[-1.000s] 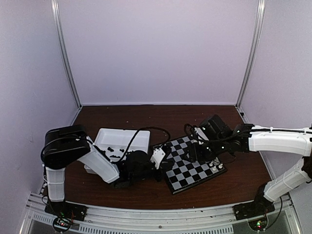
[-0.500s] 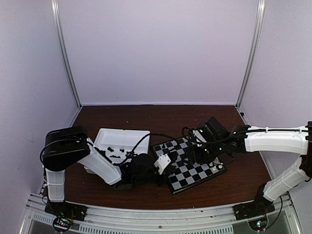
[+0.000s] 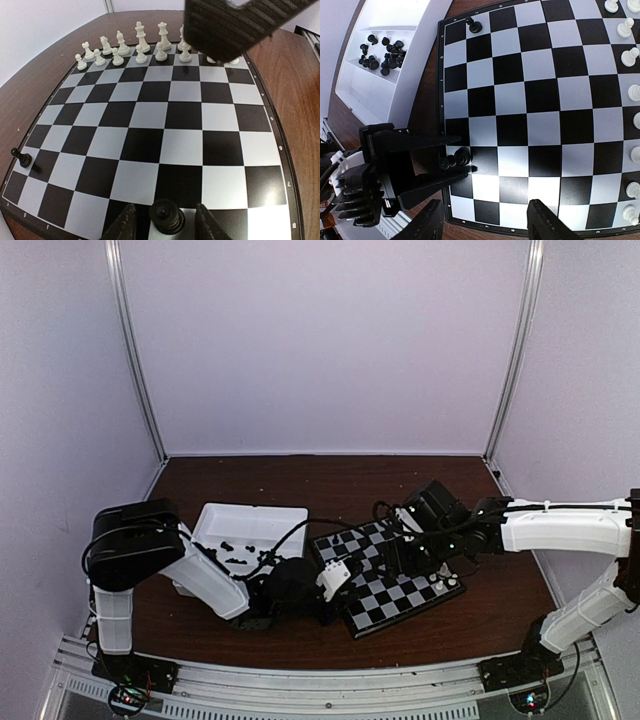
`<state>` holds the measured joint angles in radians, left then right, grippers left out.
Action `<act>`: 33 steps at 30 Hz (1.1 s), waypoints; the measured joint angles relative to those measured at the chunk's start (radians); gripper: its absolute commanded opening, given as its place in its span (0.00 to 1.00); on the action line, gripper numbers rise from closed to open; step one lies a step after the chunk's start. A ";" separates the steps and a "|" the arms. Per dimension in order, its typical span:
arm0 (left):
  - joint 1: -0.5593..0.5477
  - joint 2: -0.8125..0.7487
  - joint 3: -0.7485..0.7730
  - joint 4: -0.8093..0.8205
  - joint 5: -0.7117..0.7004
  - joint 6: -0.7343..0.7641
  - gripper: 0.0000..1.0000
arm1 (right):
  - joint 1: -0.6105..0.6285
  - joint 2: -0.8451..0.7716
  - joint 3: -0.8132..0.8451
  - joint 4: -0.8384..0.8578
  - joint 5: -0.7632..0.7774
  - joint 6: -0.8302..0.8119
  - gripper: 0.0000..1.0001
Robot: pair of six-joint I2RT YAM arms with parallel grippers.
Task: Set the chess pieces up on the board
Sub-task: Place the chess piece on the chessboard.
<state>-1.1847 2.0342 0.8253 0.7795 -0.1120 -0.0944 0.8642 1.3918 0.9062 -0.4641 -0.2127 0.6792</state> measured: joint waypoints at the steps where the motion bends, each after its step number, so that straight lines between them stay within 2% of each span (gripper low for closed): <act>1: -0.001 -0.001 0.000 -0.005 -0.003 -0.001 0.45 | 0.000 0.000 0.000 -0.002 0.000 0.000 0.60; 9: -0.004 -0.120 0.000 -0.167 -0.054 -0.029 0.50 | 0.000 0.000 0.000 -0.026 0.000 -0.008 0.60; 18: -0.003 -0.448 0.000 -0.557 -0.151 -0.126 0.51 | 0.023 0.020 0.042 -0.066 0.017 -0.041 0.60; 23: 0.024 -0.561 -0.021 -0.740 -0.210 -0.179 0.52 | 0.052 0.088 0.108 -0.064 0.023 -0.057 0.60; 28: 0.102 -0.624 -0.053 -0.853 -0.213 -0.245 0.51 | 0.067 0.134 0.159 -0.071 0.033 -0.079 0.60; 33: 0.120 -0.650 -0.051 -0.940 -0.259 -0.301 0.51 | 0.089 0.169 0.222 -0.105 0.053 -0.104 0.59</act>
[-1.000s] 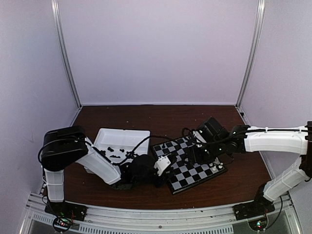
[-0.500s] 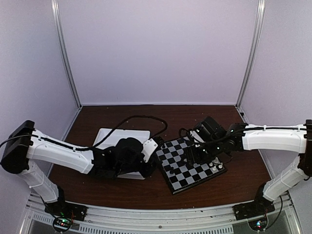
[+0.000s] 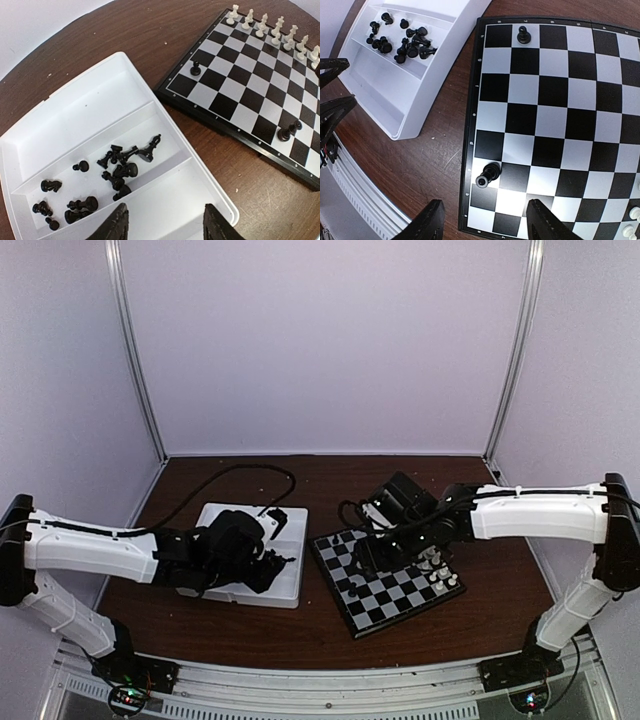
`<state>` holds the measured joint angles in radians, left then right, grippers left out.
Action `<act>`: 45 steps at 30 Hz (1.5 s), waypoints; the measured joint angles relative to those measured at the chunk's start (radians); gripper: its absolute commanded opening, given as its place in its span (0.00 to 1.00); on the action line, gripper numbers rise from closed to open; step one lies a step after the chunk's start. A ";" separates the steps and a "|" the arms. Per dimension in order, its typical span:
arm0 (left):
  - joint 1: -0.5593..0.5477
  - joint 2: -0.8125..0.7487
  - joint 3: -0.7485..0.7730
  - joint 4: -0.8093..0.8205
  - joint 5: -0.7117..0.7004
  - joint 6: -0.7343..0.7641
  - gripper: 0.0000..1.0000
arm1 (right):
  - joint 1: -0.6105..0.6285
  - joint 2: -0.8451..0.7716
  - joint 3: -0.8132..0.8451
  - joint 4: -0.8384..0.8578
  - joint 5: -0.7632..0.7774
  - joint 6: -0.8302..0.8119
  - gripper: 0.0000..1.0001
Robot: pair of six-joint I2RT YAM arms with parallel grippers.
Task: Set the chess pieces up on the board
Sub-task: Place the chess piece on the chessboard, then adjust the chess piece on the chessboard.
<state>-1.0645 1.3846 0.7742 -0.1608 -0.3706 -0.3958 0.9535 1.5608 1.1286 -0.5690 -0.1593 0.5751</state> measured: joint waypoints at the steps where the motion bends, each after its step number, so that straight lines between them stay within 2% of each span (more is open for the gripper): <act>1: 0.002 -0.004 0.000 -0.014 -0.006 -0.010 0.51 | 0.006 0.008 0.011 -0.004 0.005 -0.003 0.59; 11: 0.072 -0.082 -0.008 -0.108 -0.078 -0.091 0.51 | 0.068 0.115 0.103 -0.071 0.054 -0.031 0.59; 20: 0.082 -0.112 -0.033 -0.158 -0.107 -0.117 0.51 | 0.082 0.206 0.147 -0.101 0.076 -0.041 0.54; 28: 0.082 -0.112 -0.045 -0.160 -0.119 -0.134 0.51 | 0.083 0.245 0.162 -0.119 0.090 -0.053 0.40; 34: 0.082 -0.112 -0.047 -0.164 -0.124 -0.136 0.51 | 0.083 0.261 0.162 -0.121 0.091 -0.056 0.34; 45: 0.082 -0.112 -0.047 -0.169 -0.124 -0.137 0.50 | 0.083 0.267 0.171 -0.124 0.090 -0.067 0.10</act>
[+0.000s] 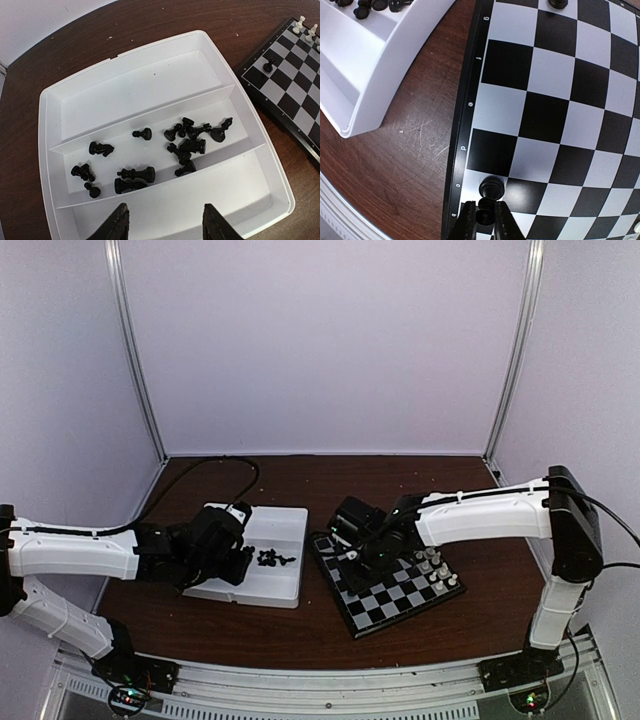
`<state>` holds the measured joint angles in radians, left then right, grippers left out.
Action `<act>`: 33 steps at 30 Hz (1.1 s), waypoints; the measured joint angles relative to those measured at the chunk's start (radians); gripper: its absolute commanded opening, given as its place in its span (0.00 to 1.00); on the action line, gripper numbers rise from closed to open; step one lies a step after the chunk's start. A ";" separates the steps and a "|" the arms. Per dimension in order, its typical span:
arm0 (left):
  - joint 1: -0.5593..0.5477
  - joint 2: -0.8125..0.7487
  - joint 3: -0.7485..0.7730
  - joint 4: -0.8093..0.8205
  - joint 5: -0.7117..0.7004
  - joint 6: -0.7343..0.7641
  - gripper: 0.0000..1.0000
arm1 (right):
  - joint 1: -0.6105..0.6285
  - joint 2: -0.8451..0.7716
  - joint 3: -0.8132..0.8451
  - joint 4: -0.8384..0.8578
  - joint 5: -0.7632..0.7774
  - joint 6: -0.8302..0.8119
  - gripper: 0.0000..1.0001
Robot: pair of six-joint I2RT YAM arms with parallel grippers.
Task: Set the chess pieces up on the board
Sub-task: Adjust the chess piece on the chessboard.
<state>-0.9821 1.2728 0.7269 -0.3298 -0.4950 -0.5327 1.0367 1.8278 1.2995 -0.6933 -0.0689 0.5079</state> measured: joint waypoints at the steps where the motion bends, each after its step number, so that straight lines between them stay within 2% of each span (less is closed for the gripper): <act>1: 0.000 0.000 0.000 -0.002 0.000 0.000 0.50 | 0.000 0.002 0.004 0.000 0.000 0.000 0.10; 33: 0.001 -0.002 0.000 -0.013 -0.021 0.000 0.50 | 0.000 0.069 0.108 -0.032 0.032 -0.042 0.11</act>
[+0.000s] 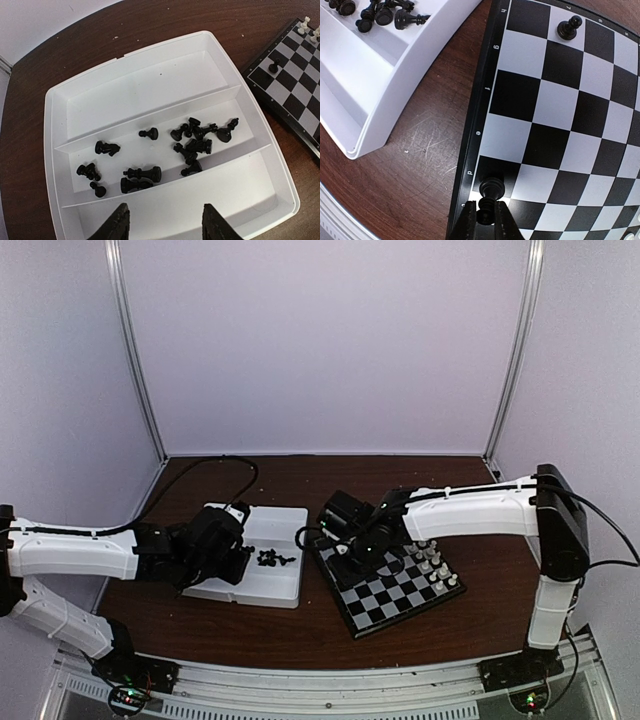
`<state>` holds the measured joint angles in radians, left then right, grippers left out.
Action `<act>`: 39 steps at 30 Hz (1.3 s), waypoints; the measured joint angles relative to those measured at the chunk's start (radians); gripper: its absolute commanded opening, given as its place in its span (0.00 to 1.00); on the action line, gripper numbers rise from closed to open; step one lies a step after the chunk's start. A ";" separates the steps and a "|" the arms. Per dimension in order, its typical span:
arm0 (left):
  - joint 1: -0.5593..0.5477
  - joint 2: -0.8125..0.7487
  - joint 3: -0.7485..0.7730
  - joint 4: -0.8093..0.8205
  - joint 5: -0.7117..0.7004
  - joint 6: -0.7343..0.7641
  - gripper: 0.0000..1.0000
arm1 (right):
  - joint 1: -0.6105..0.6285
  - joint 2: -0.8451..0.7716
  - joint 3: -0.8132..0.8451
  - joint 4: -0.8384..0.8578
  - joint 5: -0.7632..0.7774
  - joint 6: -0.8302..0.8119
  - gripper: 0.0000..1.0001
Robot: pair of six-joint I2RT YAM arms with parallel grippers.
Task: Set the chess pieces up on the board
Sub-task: Adjust the chess piece on the chessboard.
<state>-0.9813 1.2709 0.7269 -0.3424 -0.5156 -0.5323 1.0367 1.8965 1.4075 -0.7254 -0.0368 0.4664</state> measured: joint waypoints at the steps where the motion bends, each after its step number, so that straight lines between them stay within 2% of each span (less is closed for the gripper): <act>1: 0.000 -0.002 0.000 0.000 -0.001 0.000 0.50 | 0.000 0.003 0.000 0.000 0.001 -0.001 0.11; 7: 0.001 -0.005 0.000 0.000 -0.002 0.000 0.50 | 0.000 0.013 0.013 -0.008 0.016 -0.013 0.12; 19: 0.009 -0.005 0.000 -0.001 -0.002 0.001 0.50 | 0.000 0.018 0.015 -0.008 0.033 -0.024 0.32; 26: 0.009 -0.005 0.000 -0.001 -0.002 0.001 0.50 | 0.000 0.017 0.015 -0.003 0.040 -0.025 0.50; 31: 0.011 -0.005 0.000 -0.002 -0.001 0.000 0.50 | 0.000 0.000 0.012 0.010 0.054 -0.023 0.67; 37: 0.013 -0.005 0.000 -0.004 0.000 0.000 0.51 | 0.000 -0.074 -0.022 0.042 0.092 -0.024 0.80; 39: 0.016 -0.006 0.000 -0.006 0.002 0.000 0.51 | 0.000 -0.108 -0.040 0.055 0.106 -0.024 0.89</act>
<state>-0.9657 1.2652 0.7269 -0.3485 -0.5140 -0.5327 1.0367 1.7885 1.3670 -0.6701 0.0692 0.4423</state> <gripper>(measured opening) 0.504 0.794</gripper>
